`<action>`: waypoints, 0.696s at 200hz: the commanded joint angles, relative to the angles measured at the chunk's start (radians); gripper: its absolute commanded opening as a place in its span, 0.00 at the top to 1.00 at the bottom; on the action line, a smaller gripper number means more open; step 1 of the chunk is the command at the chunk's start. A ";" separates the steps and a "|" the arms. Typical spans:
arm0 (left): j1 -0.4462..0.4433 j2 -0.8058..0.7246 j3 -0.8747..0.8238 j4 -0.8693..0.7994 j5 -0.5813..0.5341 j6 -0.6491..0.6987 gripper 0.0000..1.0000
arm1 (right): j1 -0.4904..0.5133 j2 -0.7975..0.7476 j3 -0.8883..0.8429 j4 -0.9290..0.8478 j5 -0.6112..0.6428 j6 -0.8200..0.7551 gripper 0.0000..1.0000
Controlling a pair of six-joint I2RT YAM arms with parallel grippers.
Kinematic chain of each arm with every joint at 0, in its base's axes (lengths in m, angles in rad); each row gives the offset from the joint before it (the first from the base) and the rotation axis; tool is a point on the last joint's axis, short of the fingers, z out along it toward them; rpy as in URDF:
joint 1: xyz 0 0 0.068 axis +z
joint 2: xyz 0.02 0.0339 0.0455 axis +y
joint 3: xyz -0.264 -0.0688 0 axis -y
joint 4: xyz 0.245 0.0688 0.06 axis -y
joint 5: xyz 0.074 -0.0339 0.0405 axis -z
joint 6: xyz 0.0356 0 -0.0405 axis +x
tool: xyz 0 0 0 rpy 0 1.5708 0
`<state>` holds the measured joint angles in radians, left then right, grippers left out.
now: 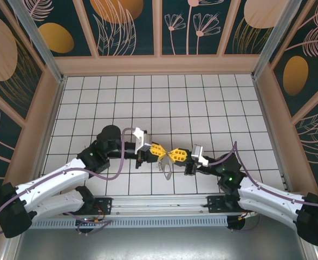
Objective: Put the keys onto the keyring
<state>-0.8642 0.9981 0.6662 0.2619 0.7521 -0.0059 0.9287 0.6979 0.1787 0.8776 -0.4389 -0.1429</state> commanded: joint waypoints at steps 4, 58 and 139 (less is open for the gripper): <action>-0.013 0.028 0.032 0.037 0.057 -0.007 0.92 | -0.001 0.012 0.010 0.057 0.014 0.013 1.00; -0.013 0.040 0.047 0.018 0.051 0.006 0.90 | -0.002 0.017 0.017 0.046 0.014 0.008 1.00; -0.013 0.041 0.058 -0.010 0.030 0.021 0.97 | 0.005 0.040 0.046 -0.029 0.019 -0.029 1.00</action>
<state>-0.8619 1.0286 0.6926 0.2436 0.7471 0.0021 0.9234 0.7193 0.1787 0.8860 -0.4240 -0.1444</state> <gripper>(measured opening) 0.051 0.043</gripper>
